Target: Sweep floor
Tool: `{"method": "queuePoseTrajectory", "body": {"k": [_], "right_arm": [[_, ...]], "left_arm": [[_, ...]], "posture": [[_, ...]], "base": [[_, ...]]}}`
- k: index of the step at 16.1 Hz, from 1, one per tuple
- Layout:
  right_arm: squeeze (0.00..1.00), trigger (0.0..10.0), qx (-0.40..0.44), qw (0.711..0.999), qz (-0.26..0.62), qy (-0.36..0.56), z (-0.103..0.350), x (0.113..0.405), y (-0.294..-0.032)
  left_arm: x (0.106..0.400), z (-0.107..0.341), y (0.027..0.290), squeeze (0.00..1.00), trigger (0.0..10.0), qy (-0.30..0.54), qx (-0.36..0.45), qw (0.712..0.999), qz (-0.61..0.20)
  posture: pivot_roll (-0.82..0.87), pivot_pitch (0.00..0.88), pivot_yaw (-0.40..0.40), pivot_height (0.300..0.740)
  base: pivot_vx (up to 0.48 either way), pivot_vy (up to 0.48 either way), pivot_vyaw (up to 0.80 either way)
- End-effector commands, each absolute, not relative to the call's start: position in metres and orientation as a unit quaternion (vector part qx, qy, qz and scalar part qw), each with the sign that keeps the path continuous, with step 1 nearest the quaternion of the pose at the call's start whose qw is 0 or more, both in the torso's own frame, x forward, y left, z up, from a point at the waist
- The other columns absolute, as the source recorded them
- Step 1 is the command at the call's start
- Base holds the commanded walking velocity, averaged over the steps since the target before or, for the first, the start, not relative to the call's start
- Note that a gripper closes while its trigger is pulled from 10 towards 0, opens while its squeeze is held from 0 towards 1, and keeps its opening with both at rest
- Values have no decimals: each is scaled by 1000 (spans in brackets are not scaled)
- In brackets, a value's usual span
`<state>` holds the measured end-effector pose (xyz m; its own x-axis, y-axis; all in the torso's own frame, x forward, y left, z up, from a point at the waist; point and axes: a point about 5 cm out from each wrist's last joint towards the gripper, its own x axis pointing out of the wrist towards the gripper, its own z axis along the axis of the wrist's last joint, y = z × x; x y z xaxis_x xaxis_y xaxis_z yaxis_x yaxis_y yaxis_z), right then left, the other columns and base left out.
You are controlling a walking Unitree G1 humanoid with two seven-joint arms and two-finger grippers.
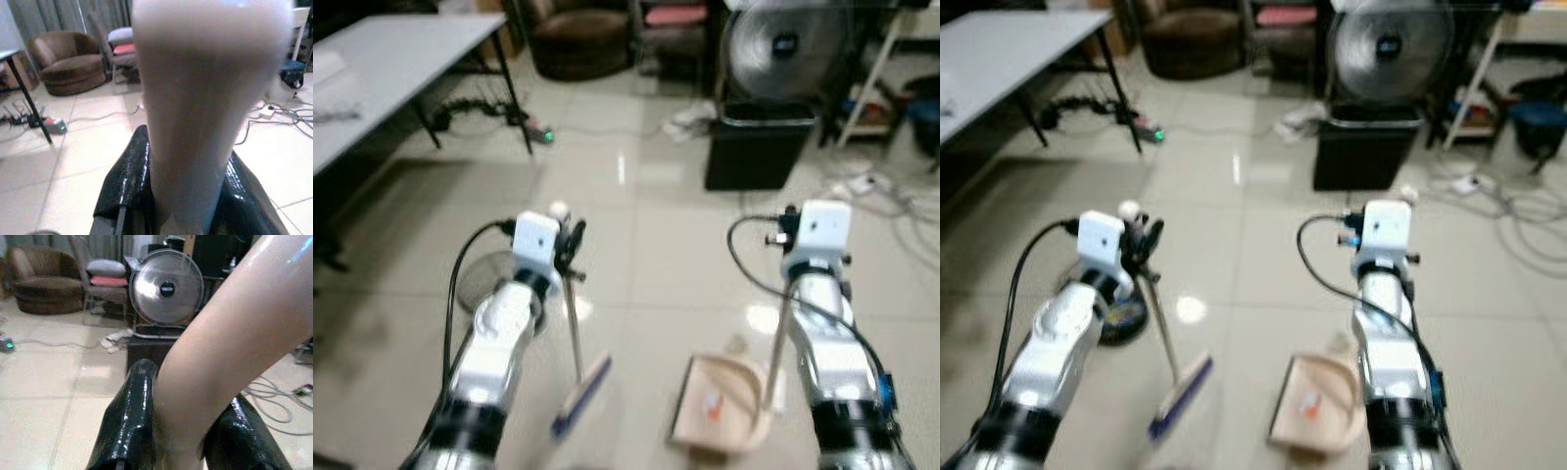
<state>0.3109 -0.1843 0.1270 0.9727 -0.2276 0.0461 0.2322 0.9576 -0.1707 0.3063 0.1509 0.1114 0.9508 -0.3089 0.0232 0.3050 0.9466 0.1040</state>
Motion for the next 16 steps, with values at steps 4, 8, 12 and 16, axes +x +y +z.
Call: {"method": "queuePoseTrajectory", "body": {"k": [4,8,12,16], "right_arm": [[0,10000,-81,990,-113,-33,139,313,-181],[0,10000,-81,990,-110,-32,139,313,-181],[0,10000,-81,990,-110,-32,139,313,-181],[0,10000,-83,990,-110,-32,139,313,-181]], "left_arm": [[310,119,152,0,10000,-34,60,986,-151],[311,119,152,0,10000,-31,60,986,-152],[313,115,152,0,10000,-11,46,988,-146],[314,119,155,0,10000,-21,51,990,-133]], "posture": [[-43,11,94,740],[-43,11,95,740],[-43,12,97,740],[-43,15,97,740]], "base": [[0,-480,0],[0,-422,0],[0,359,0],[0,0,0]]}}
